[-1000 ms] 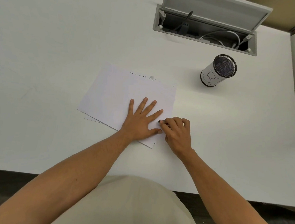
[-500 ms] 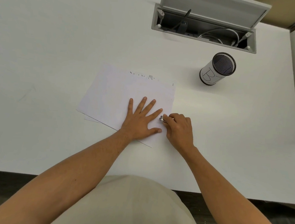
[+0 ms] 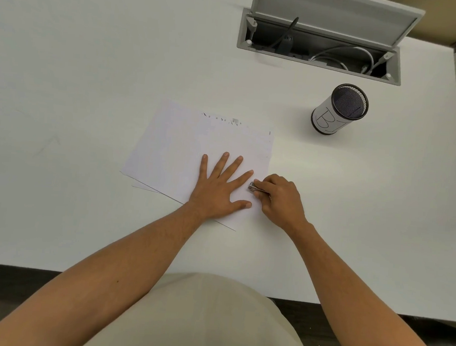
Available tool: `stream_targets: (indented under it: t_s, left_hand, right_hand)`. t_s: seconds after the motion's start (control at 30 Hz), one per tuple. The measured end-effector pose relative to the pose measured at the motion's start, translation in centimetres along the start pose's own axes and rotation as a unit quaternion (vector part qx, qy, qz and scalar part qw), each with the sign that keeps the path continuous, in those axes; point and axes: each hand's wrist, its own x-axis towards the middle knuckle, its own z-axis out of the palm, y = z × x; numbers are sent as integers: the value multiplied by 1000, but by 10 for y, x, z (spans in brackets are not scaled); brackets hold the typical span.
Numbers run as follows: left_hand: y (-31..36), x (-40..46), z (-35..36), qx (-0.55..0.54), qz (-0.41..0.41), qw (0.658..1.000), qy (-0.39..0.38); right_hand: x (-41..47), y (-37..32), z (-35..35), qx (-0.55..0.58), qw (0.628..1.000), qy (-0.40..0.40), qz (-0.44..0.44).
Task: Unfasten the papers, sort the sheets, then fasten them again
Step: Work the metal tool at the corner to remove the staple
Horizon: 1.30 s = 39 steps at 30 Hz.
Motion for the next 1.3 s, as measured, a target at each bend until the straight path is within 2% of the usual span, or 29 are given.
stream_targets:
  t_s: [0.1,0.4,0.57,0.8,0.9,1.07,1.2,1.3]
  left_hand:
    - [0,0,0,-2,0,1000,-2]
    - [0,-1,-1,-2,1,1000,-5]
    - [0,-1,0,-3,2,1000,-7]
    - [0,-1,-2,-3,3,1000,-12]
    - [0,-1,-3,-5,2,1000,-13]
    - [0,-1,-2,-6,0,1000,-15]
    - [1,-1,-3,-10,-2,1000,-16]
    - [0,-1,-4,-11,0,1000,-28]
  right_hand:
    - [6,-1,0,18,1000,-17,17]
    - [30,3,-10,133,972,-101,166]
    - [43,3,-18,157,956,-150,197]
    - [51,4,-29,213,930,-167,247]
    - [42,4,-28,243,930,-134,243]
    - [18,11,-18,264,936,-3,235]
    - [6,18,-13,197,945,76,250]
    - [2,21,-9,115,955,104,252]
